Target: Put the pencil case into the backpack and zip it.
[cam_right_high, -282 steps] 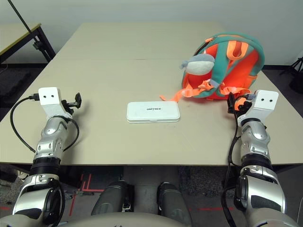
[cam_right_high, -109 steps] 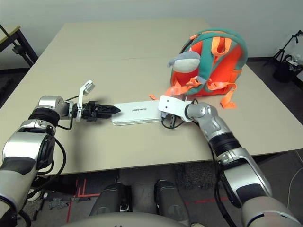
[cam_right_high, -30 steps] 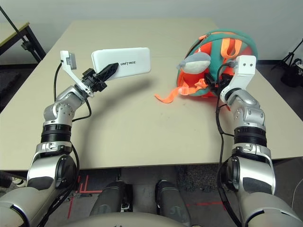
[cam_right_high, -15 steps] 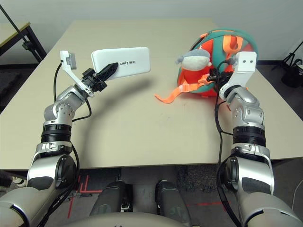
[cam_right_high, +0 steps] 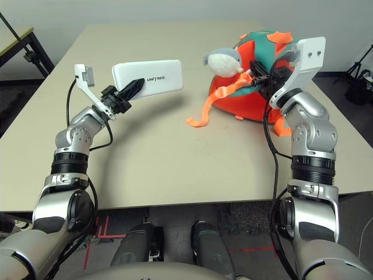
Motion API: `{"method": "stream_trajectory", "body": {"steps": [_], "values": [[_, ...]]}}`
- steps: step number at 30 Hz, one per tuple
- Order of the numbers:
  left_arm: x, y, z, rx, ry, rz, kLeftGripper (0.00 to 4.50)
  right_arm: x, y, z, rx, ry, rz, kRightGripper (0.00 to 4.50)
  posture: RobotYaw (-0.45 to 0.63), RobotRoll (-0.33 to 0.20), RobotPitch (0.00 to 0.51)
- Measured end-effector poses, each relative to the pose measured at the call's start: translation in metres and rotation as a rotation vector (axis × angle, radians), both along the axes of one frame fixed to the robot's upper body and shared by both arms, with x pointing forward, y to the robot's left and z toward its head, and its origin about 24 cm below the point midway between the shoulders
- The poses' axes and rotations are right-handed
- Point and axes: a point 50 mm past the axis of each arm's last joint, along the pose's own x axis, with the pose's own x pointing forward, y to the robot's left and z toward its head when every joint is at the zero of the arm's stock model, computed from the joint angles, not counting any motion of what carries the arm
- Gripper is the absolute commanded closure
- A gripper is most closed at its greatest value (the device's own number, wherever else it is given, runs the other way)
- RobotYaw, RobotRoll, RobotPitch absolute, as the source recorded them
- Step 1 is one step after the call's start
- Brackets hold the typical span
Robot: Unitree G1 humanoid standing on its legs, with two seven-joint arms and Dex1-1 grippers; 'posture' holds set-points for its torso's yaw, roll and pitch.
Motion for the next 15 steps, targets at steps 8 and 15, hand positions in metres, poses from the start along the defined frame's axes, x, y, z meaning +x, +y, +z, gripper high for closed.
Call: {"method": "stream_trajectory", "body": {"steps": [8, 15], "values": [[0.004, 0.004, 0.005, 0.044, -0.014, -0.012, 3.13, -0.038, 0.02, 0.005, -0.037, -0.014, 0.182, 4.33, 0.02, 0.0, 0.081], [0.005, 0.009, 0.012, 0.076, -0.037, -0.021, 3.13, -0.062, 0.031, -0.009, -0.01, 0.051, 0.261, 4.33, 0.01, 0.0, 0.088]]}}
